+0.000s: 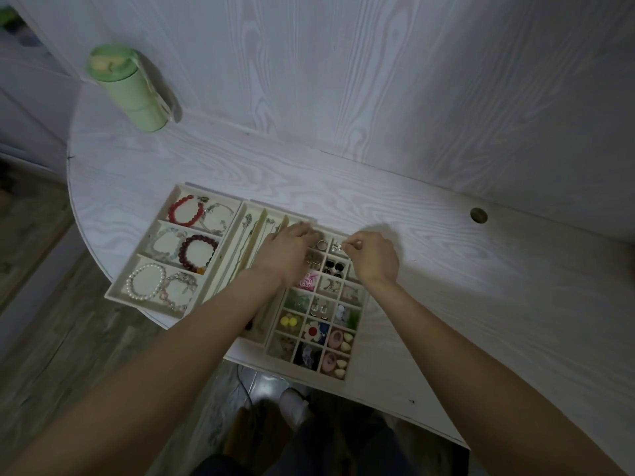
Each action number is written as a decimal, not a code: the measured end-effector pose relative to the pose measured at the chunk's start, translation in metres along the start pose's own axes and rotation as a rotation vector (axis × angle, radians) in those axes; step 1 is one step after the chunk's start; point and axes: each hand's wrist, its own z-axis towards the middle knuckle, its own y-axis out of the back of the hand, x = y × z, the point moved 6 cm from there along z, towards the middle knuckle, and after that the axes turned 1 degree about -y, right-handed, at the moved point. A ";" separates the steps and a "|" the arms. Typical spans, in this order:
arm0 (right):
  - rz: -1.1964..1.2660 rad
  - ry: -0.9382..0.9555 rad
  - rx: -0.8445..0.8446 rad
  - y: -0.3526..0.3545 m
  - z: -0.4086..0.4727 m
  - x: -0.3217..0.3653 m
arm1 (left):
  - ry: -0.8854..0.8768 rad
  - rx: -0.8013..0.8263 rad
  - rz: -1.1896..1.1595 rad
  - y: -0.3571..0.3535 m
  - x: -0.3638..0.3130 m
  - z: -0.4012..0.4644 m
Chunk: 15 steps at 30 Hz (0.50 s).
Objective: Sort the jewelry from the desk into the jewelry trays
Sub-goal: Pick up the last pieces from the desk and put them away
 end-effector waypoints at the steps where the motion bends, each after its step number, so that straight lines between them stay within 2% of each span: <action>1: -0.023 0.001 0.002 -0.002 0.001 0.000 | 0.006 0.001 0.001 0.000 0.002 0.001; 15: -0.344 0.012 -0.019 -0.017 0.006 0.003 | 0.002 -0.002 0.031 0.001 0.009 0.007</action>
